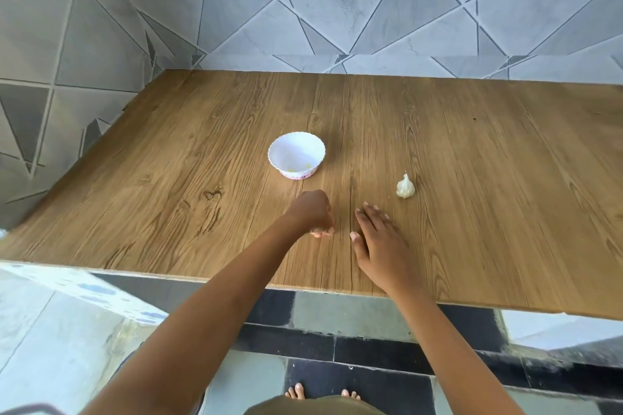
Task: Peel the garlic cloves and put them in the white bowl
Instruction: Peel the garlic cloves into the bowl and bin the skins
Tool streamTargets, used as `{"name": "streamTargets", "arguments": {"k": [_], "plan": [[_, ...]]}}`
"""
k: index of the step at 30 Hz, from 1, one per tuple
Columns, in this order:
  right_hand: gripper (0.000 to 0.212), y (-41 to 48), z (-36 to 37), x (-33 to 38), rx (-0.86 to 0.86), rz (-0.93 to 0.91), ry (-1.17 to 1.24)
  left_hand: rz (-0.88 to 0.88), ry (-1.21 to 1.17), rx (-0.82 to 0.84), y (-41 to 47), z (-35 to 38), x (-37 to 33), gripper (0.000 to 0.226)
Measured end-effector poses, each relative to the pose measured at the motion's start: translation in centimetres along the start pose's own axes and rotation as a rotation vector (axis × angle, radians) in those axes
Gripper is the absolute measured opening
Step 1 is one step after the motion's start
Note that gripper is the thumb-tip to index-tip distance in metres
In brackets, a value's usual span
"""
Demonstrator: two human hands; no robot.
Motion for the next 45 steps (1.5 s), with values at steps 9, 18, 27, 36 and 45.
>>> {"name": "streamTargets", "arguments": {"k": [9, 18, 27, 36, 45], "plan": [[0.053, 0.1, -0.2, 0.1, 0.029, 0.014, 0.036, -0.009, 0.245, -0.048, 0.9, 0.2, -0.9, 0.019], [0.045, 0.2, -1.0, 0.7, -0.034, 0.048, 0.207, 0.054, 0.079, -0.02, 0.5, -0.4, 0.0, 0.019], [0.023, 1.5, -2.2, 2.0, 0.014, 0.323, 1.184, 0.158, -0.848, 0.098, -2.6, 0.1, 2.8, 0.015], [0.017, 2.2, -2.0, 3.1, 0.117, 0.272, 1.105, 0.148, -0.839, 0.047, -2.5, -0.4, 3.4, 0.004], [0.028, 2.9, -1.2, 3.6, 0.305, 0.476, 1.339, 0.497, -0.32, -0.339, -2.2, -0.3, 3.5, 0.011]]}}
Point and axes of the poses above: each hand's wrist, its own y-axis towards the middle knuckle, its own z-axis out of the palm, x = y × z, the point moved 3 cm from there along y, towards the middle knuckle, and after that the axes turned 5 degrees about -z, right-handed, at the moved point
